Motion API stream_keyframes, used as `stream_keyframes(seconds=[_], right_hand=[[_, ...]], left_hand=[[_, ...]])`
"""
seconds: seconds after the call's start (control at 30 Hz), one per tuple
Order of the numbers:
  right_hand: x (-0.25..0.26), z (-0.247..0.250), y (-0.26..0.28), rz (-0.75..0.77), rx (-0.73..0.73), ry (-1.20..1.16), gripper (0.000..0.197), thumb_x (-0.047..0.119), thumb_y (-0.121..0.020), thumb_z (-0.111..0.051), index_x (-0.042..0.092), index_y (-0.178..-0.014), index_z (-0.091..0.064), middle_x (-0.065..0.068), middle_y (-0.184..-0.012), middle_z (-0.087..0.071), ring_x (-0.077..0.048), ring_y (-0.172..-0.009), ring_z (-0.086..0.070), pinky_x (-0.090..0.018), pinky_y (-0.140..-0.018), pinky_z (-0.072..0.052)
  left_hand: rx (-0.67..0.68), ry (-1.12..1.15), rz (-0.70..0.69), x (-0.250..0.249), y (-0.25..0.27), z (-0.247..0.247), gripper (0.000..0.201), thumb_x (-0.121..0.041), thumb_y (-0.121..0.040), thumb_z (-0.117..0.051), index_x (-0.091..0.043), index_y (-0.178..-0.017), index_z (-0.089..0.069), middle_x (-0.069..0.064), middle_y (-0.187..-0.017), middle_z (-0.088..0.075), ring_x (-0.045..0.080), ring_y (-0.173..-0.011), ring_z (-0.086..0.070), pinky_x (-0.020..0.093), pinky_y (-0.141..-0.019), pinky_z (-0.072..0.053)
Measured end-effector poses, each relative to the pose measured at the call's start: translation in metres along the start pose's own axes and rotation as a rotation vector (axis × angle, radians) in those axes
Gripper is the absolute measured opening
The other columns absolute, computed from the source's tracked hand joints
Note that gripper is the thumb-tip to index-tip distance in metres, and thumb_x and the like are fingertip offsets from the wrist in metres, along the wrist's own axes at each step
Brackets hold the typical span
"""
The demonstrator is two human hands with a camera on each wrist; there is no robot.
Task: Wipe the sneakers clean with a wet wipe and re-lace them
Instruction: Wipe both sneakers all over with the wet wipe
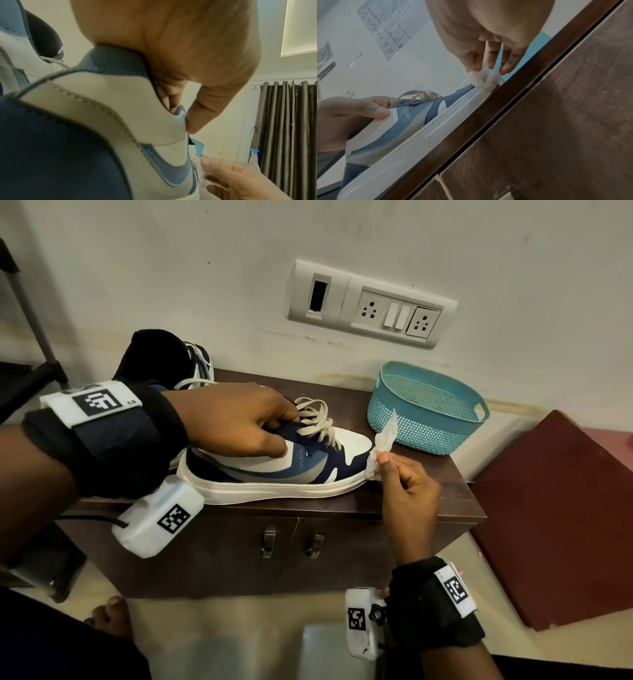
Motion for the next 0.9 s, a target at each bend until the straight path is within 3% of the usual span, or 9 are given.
stream_keyframes(seconds=[0.07, 0.2, 0.3, 0.37, 0.47, 0.57, 0.73, 0.8, 0.9], right_hand=[[-0.005, 0.004, -0.003, -0.03, -0.012, 0.032, 0.017, 0.013, -0.09, -0.076, 0.03, -0.091, -0.078, 0.003, -0.097, -0.076, -0.002, -0.093, -0.07, -0.022, -0.088, -0.055], [-0.022, 0.001, -0.015, -0.172, 0.017, -0.124, 0.029, -0.001, -0.083, -0.079, 0.017, -0.105, -0.073, -0.001, -0.091, -0.073, -0.005, -0.077, -0.069, -0.021, -0.077, -0.058], [-0.03, 0.0, -0.018, -0.206, 0.029, -0.092, 0.029, 0.0, -0.085, -0.078, 0.013, -0.11, -0.073, 0.0, -0.092, -0.074, -0.006, -0.079, -0.071, -0.024, -0.079, -0.059], [-0.015, 0.001, -0.011, -0.084, 0.003, 0.032, 0.022, 0.003, -0.087, -0.077, 0.02, -0.101, -0.076, -0.001, -0.096, -0.075, -0.004, -0.084, -0.071, -0.024, -0.082, -0.058], [0.034, -0.02, 0.024, 0.286, 0.056, 0.234, 0.023, -0.002, -0.086, -0.076, 0.018, -0.098, -0.078, -0.002, -0.1, -0.068, 0.003, -0.091, -0.064, -0.008, -0.077, -0.048], [0.054, -0.033, 0.046, 0.454, 0.135, 0.252, 0.022, -0.008, -0.085, -0.073, 0.009, -0.097, -0.079, 0.0, -0.097, -0.069, -0.003, -0.093, -0.065, -0.015, -0.08, -0.05], [0.004, 0.004, -0.022, 0.076, -0.024, 0.266, 0.026, 0.0, -0.088, -0.07, 0.025, -0.094, -0.077, 0.008, -0.095, -0.074, -0.002, -0.088, -0.068, -0.036, -0.089, -0.057], [0.0, 0.006, -0.025, 0.046, -0.038, 0.288, 0.025, 0.003, -0.088, -0.07, 0.026, -0.095, -0.077, 0.007, -0.097, -0.074, -0.006, -0.091, -0.069, -0.041, -0.09, -0.057], [0.021, -0.011, 0.009, 0.175, 0.005, 0.274, 0.028, -0.004, -0.088, -0.069, 0.022, -0.096, -0.076, 0.01, -0.098, -0.07, 0.001, -0.094, -0.065, -0.023, -0.088, -0.055]], left_hand=[[-0.002, 0.005, -0.003, -0.001, 0.0, 0.0, 0.014, -0.04, -0.079, -0.054, -0.026, -0.077, -0.056, -0.002, -0.063, -0.056, 0.01, -0.054, -0.046, 0.039, -0.061, -0.043], [-0.011, -0.014, -0.002, -0.002, 0.0, 0.001, 0.013, -0.041, -0.078, -0.054, -0.028, -0.075, -0.055, -0.003, -0.063, -0.056, 0.009, -0.054, -0.046, 0.037, -0.06, -0.043], [-0.003, -0.018, 0.003, -0.001, 0.001, 0.001, 0.015, -0.042, -0.078, -0.053, -0.027, -0.076, -0.056, 0.0, -0.064, -0.057, 0.01, -0.055, -0.047, 0.042, -0.062, -0.045], [0.001, -0.019, 0.003, -0.002, 0.0, 0.0, 0.015, -0.042, -0.078, -0.053, -0.027, -0.077, -0.057, 0.0, -0.065, -0.058, 0.012, -0.055, -0.048, 0.044, -0.063, -0.045], [0.017, -0.014, 0.002, -0.002, -0.001, -0.001, 0.017, -0.042, -0.079, -0.054, -0.026, -0.081, -0.06, 0.003, -0.069, -0.062, 0.021, -0.062, -0.055, 0.049, -0.066, -0.049], [0.033, -0.007, -0.002, -0.003, 0.0, -0.002, 0.018, -0.042, -0.08, -0.055, -0.025, -0.083, -0.061, 0.004, -0.072, -0.065, 0.025, -0.066, -0.059, 0.052, -0.069, -0.05], [0.026, -0.01, 0.002, -0.005, 0.0, -0.001, 0.021, -0.041, -0.079, -0.054, -0.021, -0.082, -0.061, 0.007, -0.069, -0.061, 0.026, -0.064, -0.055, 0.052, -0.066, -0.047], [0.028, -0.01, 0.004, -0.005, 0.0, -0.001, 0.019, -0.041, -0.079, -0.054, -0.023, -0.082, -0.061, 0.005, -0.069, -0.061, 0.024, -0.063, -0.055, 0.05, -0.066, -0.048], [0.022, -0.005, 0.01, -0.003, 0.001, -0.001, 0.017, -0.04, -0.08, -0.054, -0.025, -0.082, -0.06, 0.003, -0.069, -0.062, 0.022, -0.063, -0.056, 0.049, -0.066, -0.049]])
Point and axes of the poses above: each hand's wrist, its own y-axis away from the middle knuckle, its own z-axis out of the back of the hand, x = y × z, the point moved 10 cm from there along -y, towards the middle knuckle
